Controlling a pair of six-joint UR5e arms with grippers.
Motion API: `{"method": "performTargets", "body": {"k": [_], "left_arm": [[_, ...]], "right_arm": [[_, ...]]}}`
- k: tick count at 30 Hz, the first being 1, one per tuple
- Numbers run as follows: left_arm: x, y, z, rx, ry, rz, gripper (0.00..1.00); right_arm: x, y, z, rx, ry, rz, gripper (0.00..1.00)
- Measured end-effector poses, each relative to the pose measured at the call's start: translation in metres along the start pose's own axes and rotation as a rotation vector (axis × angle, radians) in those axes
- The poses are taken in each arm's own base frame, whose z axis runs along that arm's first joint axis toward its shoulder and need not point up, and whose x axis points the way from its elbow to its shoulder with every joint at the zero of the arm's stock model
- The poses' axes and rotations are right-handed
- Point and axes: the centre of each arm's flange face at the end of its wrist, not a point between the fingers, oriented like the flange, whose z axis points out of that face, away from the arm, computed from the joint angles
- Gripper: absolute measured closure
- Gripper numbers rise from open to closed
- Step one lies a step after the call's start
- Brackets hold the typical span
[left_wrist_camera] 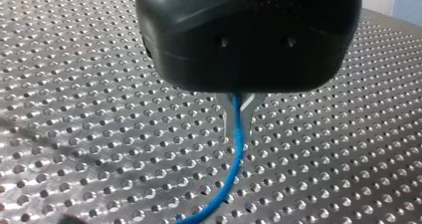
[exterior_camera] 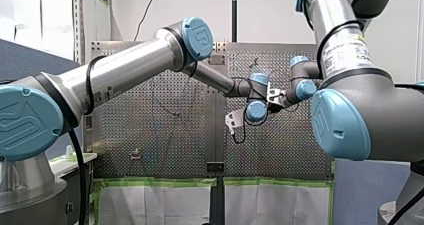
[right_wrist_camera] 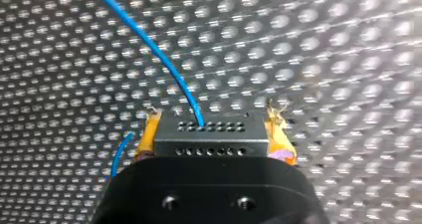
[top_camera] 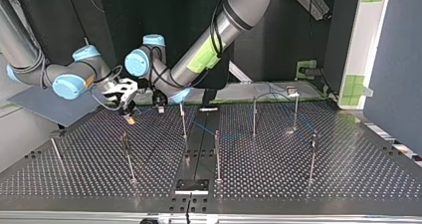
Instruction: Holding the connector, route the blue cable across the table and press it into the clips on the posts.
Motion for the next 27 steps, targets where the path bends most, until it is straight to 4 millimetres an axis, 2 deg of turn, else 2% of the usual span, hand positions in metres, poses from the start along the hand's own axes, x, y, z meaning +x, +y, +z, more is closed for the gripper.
{"method": "performTargets", "body": {"k": [7, 20, 27], "left_arm": [[-0.026, -0.01, -0.008, 0.003, -0.003, -0.012, 1.0], [-0.113, -0.031, -0.029, 0.032, -0.063, -0.066, 1.0], [-0.14, -0.037, -0.041, 0.039, -0.068, -0.071, 1.0]], "right_arm": [[0.036, -0.01, -0.015, 0.003, 0.038, 0.007, 1.0], [0.089, -0.032, -0.046, 0.016, 0.109, 0.03, 1.0], [0.115, -0.045, -0.064, 0.024, 0.142, 0.046, 1.0]]}}
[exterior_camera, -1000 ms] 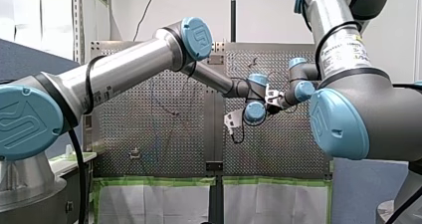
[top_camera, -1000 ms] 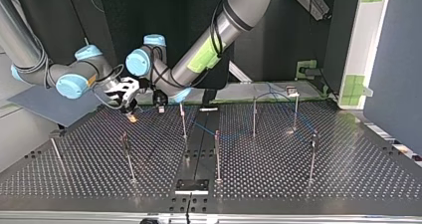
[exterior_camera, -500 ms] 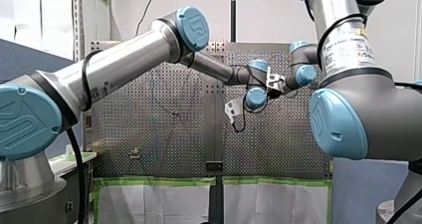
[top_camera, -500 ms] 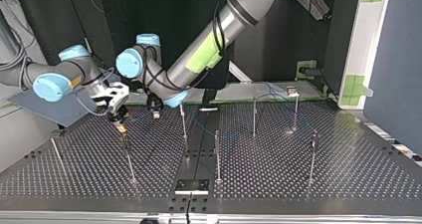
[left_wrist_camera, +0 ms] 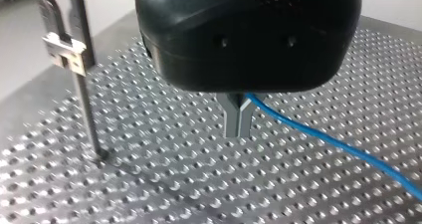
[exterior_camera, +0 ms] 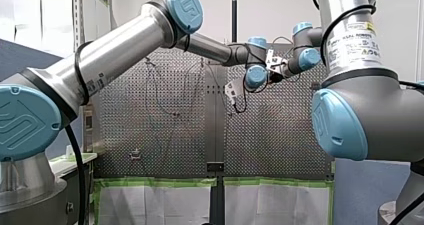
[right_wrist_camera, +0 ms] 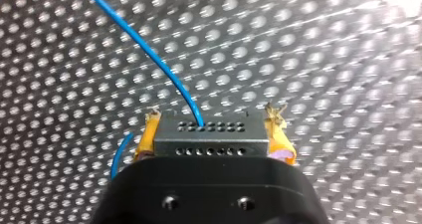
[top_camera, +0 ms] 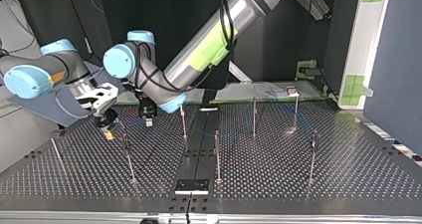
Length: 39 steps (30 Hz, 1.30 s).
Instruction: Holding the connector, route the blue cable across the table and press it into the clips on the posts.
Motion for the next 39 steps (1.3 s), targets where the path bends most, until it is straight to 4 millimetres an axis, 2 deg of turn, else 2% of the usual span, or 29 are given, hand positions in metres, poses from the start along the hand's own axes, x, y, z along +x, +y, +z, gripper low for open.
{"method": "performTargets", "body": {"k": [11, 20, 34, 39], "left_arm": [[-0.036, -0.016, -0.018, 0.018, -0.027, -0.026, 1.0], [-0.059, -0.022, -0.028, 0.021, -0.048, -0.045, 1.0], [-0.073, -0.015, -0.003, 0.037, -0.106, -0.057, 1.0], [-0.081, -0.003, 0.017, 0.046, -0.127, -0.059, 1.0]], "right_arm": [[0.048, -0.012, -0.03, -0.004, 0.071, 0.014, 1.0], [0.06, -0.01, -0.04, -0.008, 0.083, 0.016, 1.0], [0.066, -0.012, -0.038, 0.049, 0.083, 0.011, 1.0], [0.057, -0.006, -0.03, 0.047, 0.069, 0.014, 1.0]]}}
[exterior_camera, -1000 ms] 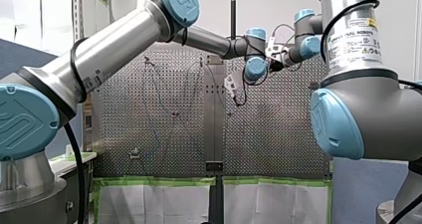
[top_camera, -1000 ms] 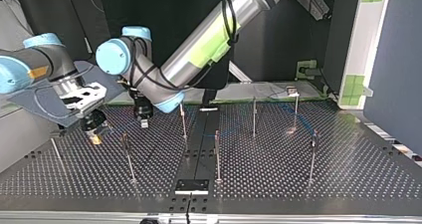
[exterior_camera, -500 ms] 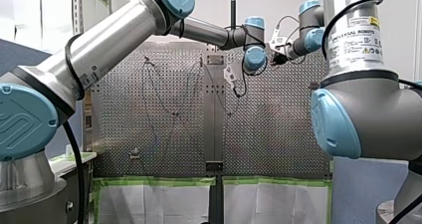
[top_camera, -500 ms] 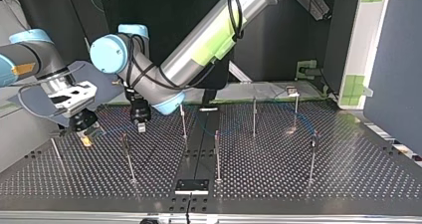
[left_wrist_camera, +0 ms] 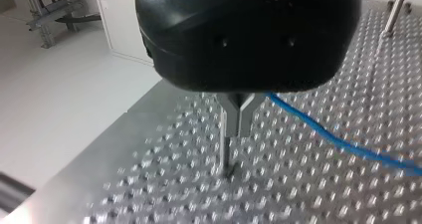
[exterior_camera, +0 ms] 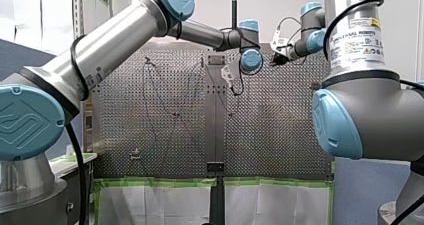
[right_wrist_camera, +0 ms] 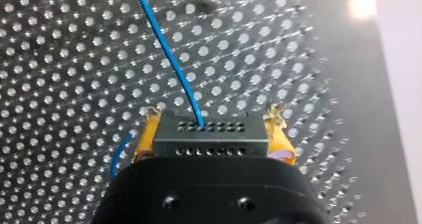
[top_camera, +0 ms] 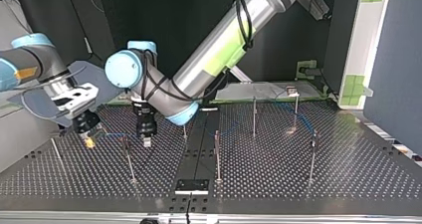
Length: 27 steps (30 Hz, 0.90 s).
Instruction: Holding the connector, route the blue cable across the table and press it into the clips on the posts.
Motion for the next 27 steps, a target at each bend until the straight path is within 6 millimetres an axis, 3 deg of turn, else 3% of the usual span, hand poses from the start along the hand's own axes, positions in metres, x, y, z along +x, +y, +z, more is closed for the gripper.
{"method": "performTargets", "body": {"k": [5, 14, 27], "left_arm": [[-0.004, 0.014, 0.02, 0.016, -0.007, 0.009, 1.0], [-0.012, 0.032, 0.049, 0.06, -0.02, 0.004, 1.0], [-0.013, 0.037, 0.052, 0.069, 0.0, 0.014, 1.0]], "right_arm": [[-0.003, 0.005, 0.004, -0.002, -0.002, -0.001, 1.0], [0.02, 0.01, 0.009, 0.01, 0.035, -0.015, 1.0], [0.023, 0.016, 0.009, 0.013, 0.036, -0.016, 1.0]]}}
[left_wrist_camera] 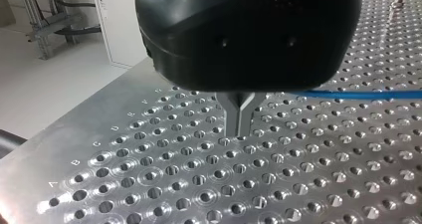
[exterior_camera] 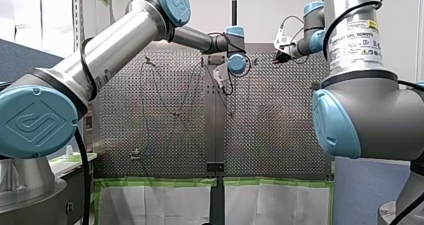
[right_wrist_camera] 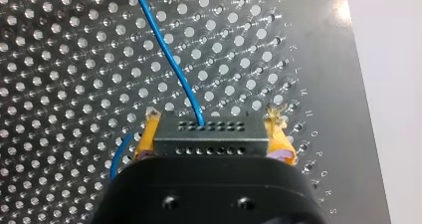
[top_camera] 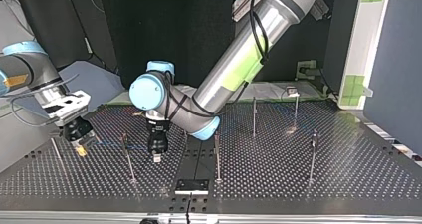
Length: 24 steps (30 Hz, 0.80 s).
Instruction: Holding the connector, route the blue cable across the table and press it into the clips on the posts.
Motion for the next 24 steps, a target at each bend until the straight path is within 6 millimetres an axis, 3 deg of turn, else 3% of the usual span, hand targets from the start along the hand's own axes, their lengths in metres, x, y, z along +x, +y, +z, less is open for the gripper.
{"method": "performTargets", "body": {"k": [3, 5, 6, 7, 8, 9, 11, 24], "left_arm": [[0.001, -0.001, -0.001, 0.007, 0.01, 0.001, 0.95], [0.002, -0.002, -0.002, 0.014, 0.017, 0.001, 0.65], [0.002, -0.003, -0.003, 0.018, 0.02, 0.001, 0.65], [0.003, -0.003, -0.003, 0.02, 0.023, 0.001, 0.45], [0.003, -0.004, -0.004, 0.023, 0.026, 0.002, 0.31], [0.004, -0.004, -0.005, 0.024, 0.029, 0.004, 0.31], [0.005, -0.005, -0.007, 0.025, 0.037, 0.009, 0.03], [0.01, -0.006, -0.016, 0.017, 0.093, 0.037, 0.0]], "right_arm": [[0.0, 0.001, 0.0, 0.0, -0.001, -0.001, 1.0], [-0.001, 0.001, 0.0, -0.001, -0.002, -0.001, 1.0], [-0.001, 0.001, 0.0, -0.001, -0.002, -0.001, 1.0], [-0.001, 0.001, 0.0, -0.001, -0.002, -0.001, 1.0], [-0.001, 0.001, 0.0, -0.001, -0.002, -0.002, 1.0], [-0.001, 0.001, 0.0, -0.001, -0.003, -0.002, 1.0], [-0.001, 0.001, 0.0, -0.001, -0.003, -0.002, 1.0], [-0.001, 0.0, 0.0, 0.007, -0.004, -0.005, 1.0]]}}
